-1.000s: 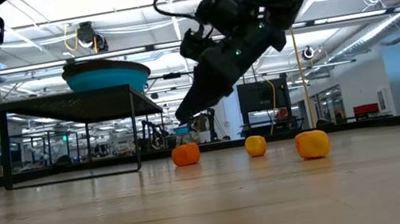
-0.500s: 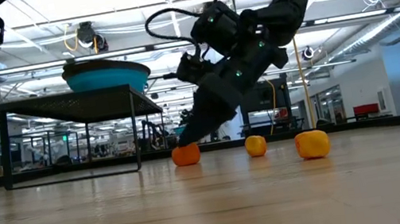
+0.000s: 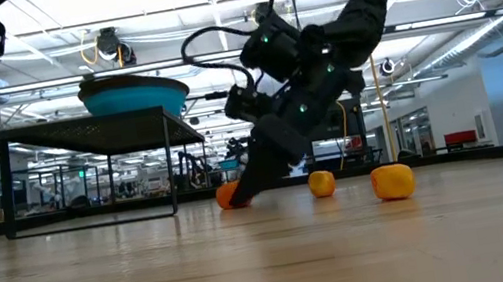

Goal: Pick & Place Fruit
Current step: Put the orange into the blue strainer bowl on the shelf

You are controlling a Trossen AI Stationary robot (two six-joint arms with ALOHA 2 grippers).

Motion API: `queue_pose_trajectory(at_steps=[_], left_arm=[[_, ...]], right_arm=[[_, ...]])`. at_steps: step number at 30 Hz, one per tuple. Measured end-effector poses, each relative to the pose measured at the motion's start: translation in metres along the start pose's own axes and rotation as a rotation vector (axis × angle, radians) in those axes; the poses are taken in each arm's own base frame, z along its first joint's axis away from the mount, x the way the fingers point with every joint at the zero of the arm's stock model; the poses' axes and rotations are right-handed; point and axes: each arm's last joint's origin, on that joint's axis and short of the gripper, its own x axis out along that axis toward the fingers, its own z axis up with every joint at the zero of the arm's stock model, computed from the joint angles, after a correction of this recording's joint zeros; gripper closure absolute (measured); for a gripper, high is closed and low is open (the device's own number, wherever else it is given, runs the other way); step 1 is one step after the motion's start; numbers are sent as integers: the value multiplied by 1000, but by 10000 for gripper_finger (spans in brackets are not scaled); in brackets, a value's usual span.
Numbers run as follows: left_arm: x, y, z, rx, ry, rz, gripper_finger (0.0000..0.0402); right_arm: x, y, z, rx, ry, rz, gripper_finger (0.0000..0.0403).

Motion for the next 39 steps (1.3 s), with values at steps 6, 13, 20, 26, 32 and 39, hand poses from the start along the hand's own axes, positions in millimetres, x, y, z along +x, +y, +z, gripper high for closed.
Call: queue_pose_trajectory(at_steps=[6,13,20,26,32,39], left_arm=[[0,0,0,-23,2,-5,388],[0,0,0,-23,2,-6,396],[0,0,0,-30,1,-1,376],[0,1,0,-50,-7,33,376],[0,1,0,-64,-9,37,386],[0,1,3,-151,-34,31,390]], right_arm=[[4,-1,-3,0,9,-40,140],[4,-2,-2,0,1,-43,140],[5,3,0,-10,-24,-42,177],[6,6,0,22,-28,-33,232],[-4,9,10,28,-60,-26,254],[-36,12,40,15,-163,-32,248]])
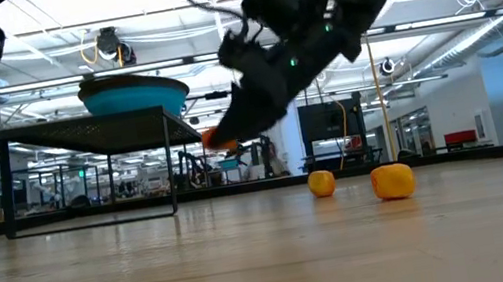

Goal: Pick & Place Fruit
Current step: Put the orange into the blue strainer bowl on the shelf

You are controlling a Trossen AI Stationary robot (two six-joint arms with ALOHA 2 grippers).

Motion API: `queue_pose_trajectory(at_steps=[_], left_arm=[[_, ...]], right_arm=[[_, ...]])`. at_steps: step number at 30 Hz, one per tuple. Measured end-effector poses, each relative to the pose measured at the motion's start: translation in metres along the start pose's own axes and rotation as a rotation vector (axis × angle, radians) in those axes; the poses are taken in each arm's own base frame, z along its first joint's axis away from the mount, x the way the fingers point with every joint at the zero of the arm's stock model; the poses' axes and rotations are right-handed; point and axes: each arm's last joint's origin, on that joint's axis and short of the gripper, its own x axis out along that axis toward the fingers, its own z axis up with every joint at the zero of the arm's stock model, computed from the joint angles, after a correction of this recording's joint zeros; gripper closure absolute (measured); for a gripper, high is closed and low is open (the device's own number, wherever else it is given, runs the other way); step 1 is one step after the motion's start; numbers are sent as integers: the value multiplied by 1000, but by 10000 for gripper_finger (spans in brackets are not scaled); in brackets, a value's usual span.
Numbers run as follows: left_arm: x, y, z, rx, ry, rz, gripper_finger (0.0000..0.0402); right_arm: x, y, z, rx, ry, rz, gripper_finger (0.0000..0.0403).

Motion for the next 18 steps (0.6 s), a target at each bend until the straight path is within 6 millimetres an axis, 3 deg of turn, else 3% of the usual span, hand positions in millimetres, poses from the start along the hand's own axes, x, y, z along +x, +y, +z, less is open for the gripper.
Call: queue_pose_trajectory(at_steps=[7,18], left_arm=[[11,-2,5,-86,-17,-7,346],[63,-6,8,-102,27,-85,262]], right_arm=[[-36,3,38,-17,-144,-1,251],[-91,8,77,-36,-309,-5,252]])
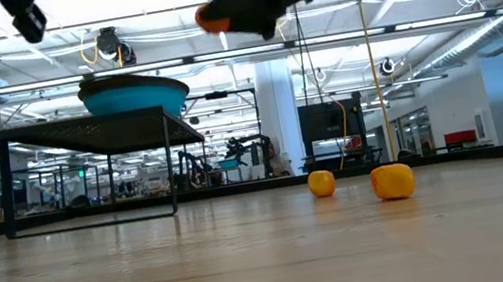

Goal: Pick & Place Fruit
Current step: Put the orange into the blue strainer bowl on the shelf

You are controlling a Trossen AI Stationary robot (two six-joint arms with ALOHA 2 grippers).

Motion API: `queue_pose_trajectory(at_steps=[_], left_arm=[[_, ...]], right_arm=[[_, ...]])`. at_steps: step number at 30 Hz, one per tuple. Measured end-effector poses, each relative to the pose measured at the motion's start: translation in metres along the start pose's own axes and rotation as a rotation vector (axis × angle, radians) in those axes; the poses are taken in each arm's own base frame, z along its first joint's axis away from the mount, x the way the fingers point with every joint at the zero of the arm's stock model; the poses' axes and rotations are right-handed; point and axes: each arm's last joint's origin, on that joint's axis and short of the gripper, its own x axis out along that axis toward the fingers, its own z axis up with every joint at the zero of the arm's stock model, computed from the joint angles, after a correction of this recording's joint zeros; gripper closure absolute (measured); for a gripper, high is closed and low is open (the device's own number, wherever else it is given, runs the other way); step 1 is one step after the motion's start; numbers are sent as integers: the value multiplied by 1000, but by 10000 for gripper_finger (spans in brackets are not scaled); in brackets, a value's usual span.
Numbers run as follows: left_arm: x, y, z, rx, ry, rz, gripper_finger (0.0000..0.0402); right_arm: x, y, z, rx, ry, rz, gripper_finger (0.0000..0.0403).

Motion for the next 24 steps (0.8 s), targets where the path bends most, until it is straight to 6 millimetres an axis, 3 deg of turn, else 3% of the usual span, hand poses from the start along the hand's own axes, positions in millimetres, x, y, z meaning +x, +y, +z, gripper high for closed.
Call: queue_pose_trajectory(at_steps=[13,24], left_arm=[[56,8,-16,-250,81,-4,245],[96,-12,-17,-260,36,-51,245]], right_arm=[[-22,3,19,-64,-36,19,252],[-22,18,21,-120,-60,122,250]])
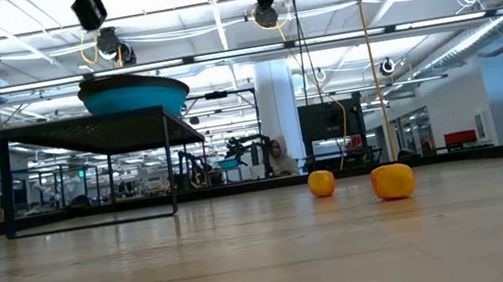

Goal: Pick & Place Fruit
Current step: Put the orange into the blue strainer bowl on the shelf

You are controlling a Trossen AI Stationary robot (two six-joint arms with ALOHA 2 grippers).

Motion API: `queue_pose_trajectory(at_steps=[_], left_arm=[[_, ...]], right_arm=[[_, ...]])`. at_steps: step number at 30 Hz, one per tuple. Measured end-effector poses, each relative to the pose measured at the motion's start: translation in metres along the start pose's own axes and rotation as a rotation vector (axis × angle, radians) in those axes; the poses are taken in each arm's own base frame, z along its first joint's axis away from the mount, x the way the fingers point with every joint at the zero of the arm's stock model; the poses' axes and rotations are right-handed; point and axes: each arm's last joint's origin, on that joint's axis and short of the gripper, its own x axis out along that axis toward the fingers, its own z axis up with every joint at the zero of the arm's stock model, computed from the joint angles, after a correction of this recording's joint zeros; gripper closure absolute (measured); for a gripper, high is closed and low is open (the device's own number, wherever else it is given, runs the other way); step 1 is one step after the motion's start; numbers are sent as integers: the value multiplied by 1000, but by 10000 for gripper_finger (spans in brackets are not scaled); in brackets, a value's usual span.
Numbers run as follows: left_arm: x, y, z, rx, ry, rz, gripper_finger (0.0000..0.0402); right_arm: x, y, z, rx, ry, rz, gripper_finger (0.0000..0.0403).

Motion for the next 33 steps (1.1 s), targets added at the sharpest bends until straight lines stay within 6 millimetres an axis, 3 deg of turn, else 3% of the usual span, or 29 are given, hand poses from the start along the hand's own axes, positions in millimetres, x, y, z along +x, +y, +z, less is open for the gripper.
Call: queue_pose_trajectory(at_steps=[9,14,21,33], left_arm=[[40,-26,11,91,113,158,245],[59,-31,14,38,156,290,245],[84,-34,7,-25,191,325,245],[93,-32,1,-73,213,317,245]], right_arm=[[3,19,4,-65,-25,52,250],[4,31,10,-89,-81,81,248],[4,47,16,-129,-129,120,249],[5,58,15,-131,-118,153,248]])
